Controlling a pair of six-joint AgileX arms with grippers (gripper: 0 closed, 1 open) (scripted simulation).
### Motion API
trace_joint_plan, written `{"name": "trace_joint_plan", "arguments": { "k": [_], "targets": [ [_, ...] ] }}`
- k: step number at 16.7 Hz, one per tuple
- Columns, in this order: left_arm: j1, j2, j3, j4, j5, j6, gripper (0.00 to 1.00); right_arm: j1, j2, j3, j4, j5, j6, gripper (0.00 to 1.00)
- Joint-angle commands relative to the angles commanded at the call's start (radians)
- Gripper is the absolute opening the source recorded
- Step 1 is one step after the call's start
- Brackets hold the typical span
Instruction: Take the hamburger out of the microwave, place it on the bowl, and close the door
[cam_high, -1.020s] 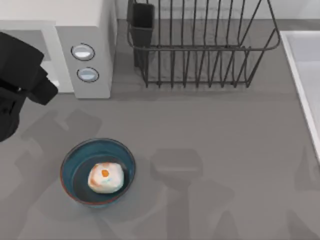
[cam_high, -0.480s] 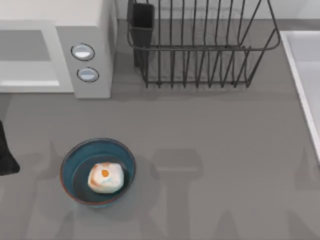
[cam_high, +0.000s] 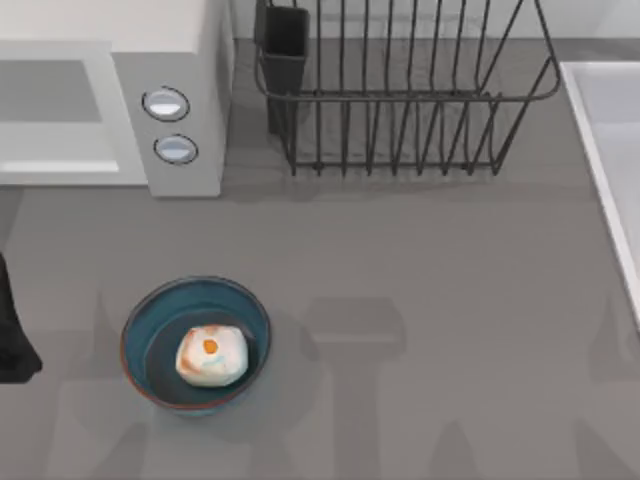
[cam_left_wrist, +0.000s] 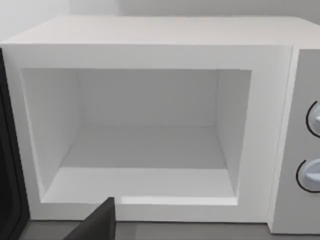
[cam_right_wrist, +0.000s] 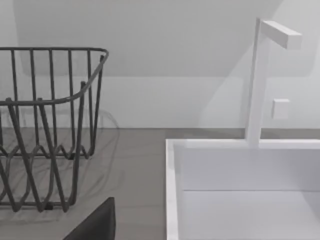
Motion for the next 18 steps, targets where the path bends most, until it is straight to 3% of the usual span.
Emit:
{"name": "trace_joint_plan", "arguments": {
  "k": [3, 16, 18],
  "targets": [
    [0.000, 0.000, 0.000, 0.000, 0.000, 0.000, 1.00, 0.000, 0.000, 0.000, 0.000, 0.000, 0.000, 1.00],
    [0.000, 0.000, 0.000, 0.000, 0.000, 0.000, 0.02, 0.000, 0.000, 0.000, 0.000, 0.000, 0.000, 1.00],
    [0.000, 0.000, 0.000, 0.000, 0.000, 0.000, 0.00, 0.000, 0.000, 0.000, 0.000, 0.000, 0.000, 1.00]
  ]
}}
